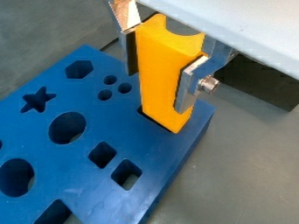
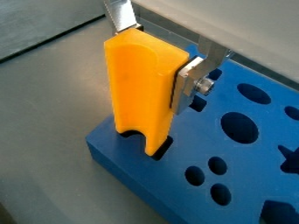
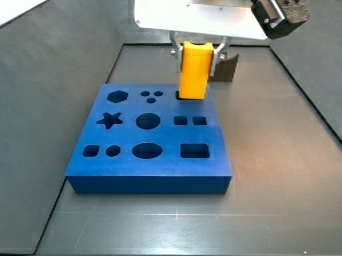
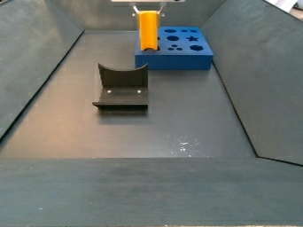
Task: Pick up the arch object. Move up. Rotate the arch object. Move to above the board. Insert the arch object.
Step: Insert the arch object.
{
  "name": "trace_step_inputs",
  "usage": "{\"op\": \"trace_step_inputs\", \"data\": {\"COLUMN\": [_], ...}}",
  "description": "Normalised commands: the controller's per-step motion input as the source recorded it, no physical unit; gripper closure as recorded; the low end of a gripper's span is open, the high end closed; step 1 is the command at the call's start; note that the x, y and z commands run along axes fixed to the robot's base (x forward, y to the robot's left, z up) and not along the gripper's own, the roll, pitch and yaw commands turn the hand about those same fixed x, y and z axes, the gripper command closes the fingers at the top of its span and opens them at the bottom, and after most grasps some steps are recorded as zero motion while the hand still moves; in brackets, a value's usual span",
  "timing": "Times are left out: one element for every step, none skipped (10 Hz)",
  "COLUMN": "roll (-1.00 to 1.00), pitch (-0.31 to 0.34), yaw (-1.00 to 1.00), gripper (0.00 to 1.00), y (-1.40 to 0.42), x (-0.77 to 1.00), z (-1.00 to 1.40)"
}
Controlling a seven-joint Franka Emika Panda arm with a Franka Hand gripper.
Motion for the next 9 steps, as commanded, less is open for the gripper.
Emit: {"op": "trace_step_inputs", "data": {"roll": [0.09, 0.26, 0.26, 0.22, 0.25, 0.24, 0.16, 0.04, -0.09], "pitch": [0.000, 0.020, 0.000, 0.000, -0.014, -0.026, -0.013, -0.001, 0.000], "yaw": [0.08, 0.10, 0.11, 0.18, 0.27, 0.26, 0.23, 0.14, 0.00], "gripper": [1.00, 1.00, 1.00, 1.00, 1.00, 1.00, 1.00, 1.00, 1.00], "y": [-0.03, -0.03, -0.08, -0.09, -0.10, -0.03, 0.00, 0.00, 0.00], "x": [0.00, 0.00, -0.02, -0.17, -0.19, -0.24, -0.09, 0.00, 0.12], "z": [0.00, -0.06, -0.19, -0.29, -0.35, -0.40, -0.44, -0.62, -0.80]}}
